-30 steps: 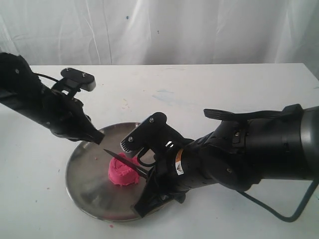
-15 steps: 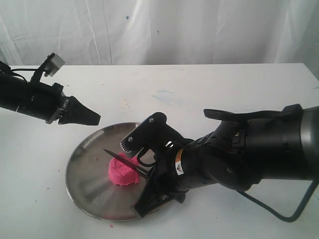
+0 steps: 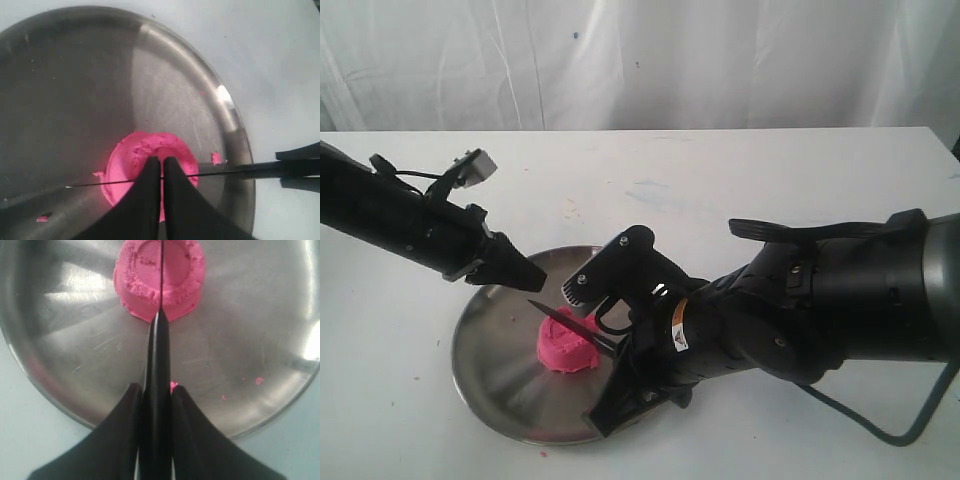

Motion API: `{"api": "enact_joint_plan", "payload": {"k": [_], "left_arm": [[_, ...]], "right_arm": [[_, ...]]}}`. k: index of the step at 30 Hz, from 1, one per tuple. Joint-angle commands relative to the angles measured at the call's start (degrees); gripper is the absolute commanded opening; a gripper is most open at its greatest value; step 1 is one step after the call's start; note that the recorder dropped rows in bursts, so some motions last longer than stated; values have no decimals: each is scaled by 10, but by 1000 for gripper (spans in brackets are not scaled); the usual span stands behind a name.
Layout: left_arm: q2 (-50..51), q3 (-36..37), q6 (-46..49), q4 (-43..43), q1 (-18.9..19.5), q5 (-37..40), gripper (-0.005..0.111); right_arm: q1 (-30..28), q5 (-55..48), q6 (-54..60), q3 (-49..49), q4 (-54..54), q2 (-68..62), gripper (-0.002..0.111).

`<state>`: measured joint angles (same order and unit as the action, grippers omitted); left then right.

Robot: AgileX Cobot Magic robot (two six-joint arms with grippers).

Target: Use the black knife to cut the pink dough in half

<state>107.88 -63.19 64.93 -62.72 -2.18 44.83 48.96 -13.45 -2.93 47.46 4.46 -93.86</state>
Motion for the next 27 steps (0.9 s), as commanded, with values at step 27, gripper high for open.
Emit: {"api": "enact_joint_plan", "payload": {"k": [27], "left_arm": [[29, -2, -7, 10, -26, -43, 9]], "right_arm": [[-4, 10, 2, -3, 3, -5, 0]]}}
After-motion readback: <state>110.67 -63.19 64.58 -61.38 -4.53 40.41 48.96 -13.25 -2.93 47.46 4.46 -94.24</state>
